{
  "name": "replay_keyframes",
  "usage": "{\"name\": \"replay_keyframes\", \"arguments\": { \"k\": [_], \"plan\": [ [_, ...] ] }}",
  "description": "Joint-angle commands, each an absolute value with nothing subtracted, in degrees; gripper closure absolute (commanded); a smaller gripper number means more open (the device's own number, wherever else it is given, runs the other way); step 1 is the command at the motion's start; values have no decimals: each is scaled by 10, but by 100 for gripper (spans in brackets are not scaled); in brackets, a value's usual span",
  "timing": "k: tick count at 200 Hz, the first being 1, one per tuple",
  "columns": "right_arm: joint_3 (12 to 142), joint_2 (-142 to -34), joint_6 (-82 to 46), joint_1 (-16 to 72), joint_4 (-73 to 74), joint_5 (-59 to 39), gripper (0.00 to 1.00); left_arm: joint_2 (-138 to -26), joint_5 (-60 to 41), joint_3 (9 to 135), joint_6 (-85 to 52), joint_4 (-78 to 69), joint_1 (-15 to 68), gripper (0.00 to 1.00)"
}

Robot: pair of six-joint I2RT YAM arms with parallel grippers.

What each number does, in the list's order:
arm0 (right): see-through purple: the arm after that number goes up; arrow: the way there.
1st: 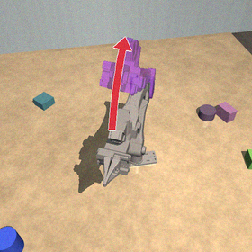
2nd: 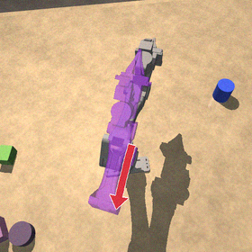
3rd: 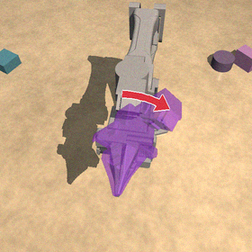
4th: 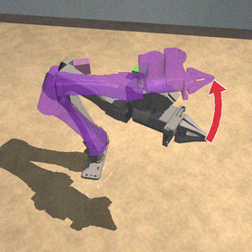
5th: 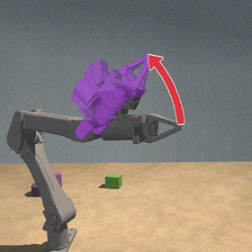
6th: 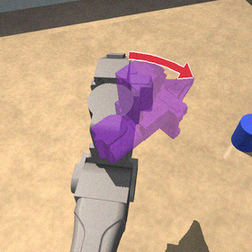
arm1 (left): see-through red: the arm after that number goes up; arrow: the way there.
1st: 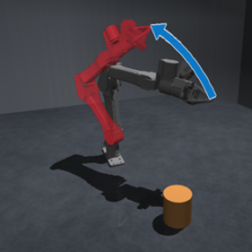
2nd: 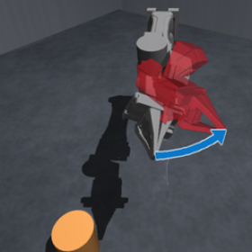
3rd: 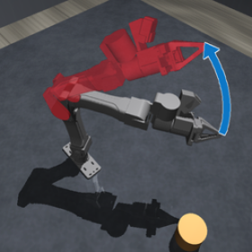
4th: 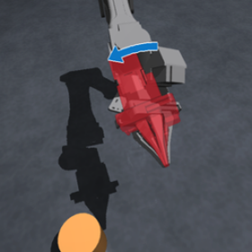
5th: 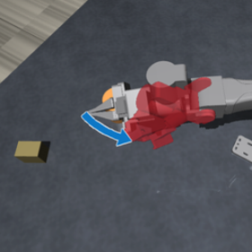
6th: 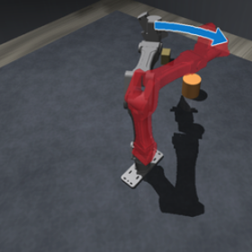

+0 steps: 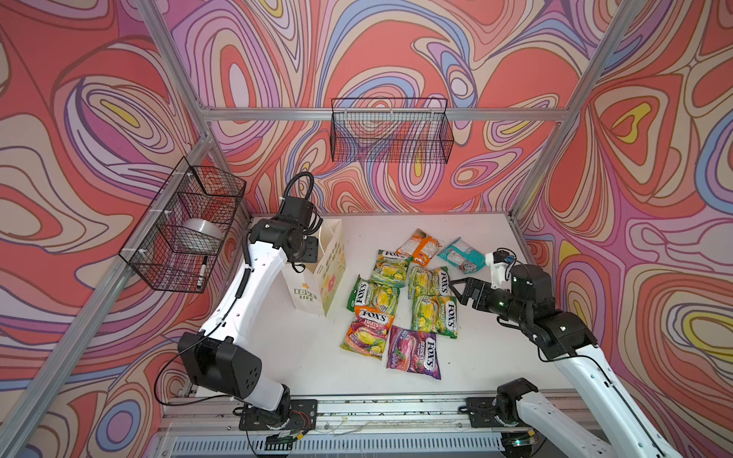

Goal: Place the snacks into the paper bag
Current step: 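Hold the bag open with the left gripper while the right lowers over packets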

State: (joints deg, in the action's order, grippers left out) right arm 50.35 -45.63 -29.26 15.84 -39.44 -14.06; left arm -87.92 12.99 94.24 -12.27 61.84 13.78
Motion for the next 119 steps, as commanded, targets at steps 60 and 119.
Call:
{"name": "replay_keyframes", "arguments": {
  "k": [60,119],
  "plan": [
    [464,-504,-306,161,-370,-102,2,-854,139,932,-153,629,133,76],
    [448,-532,-314,161,-346,-90,2,-860,124,931,-174,617,122,98]
  ]
}}
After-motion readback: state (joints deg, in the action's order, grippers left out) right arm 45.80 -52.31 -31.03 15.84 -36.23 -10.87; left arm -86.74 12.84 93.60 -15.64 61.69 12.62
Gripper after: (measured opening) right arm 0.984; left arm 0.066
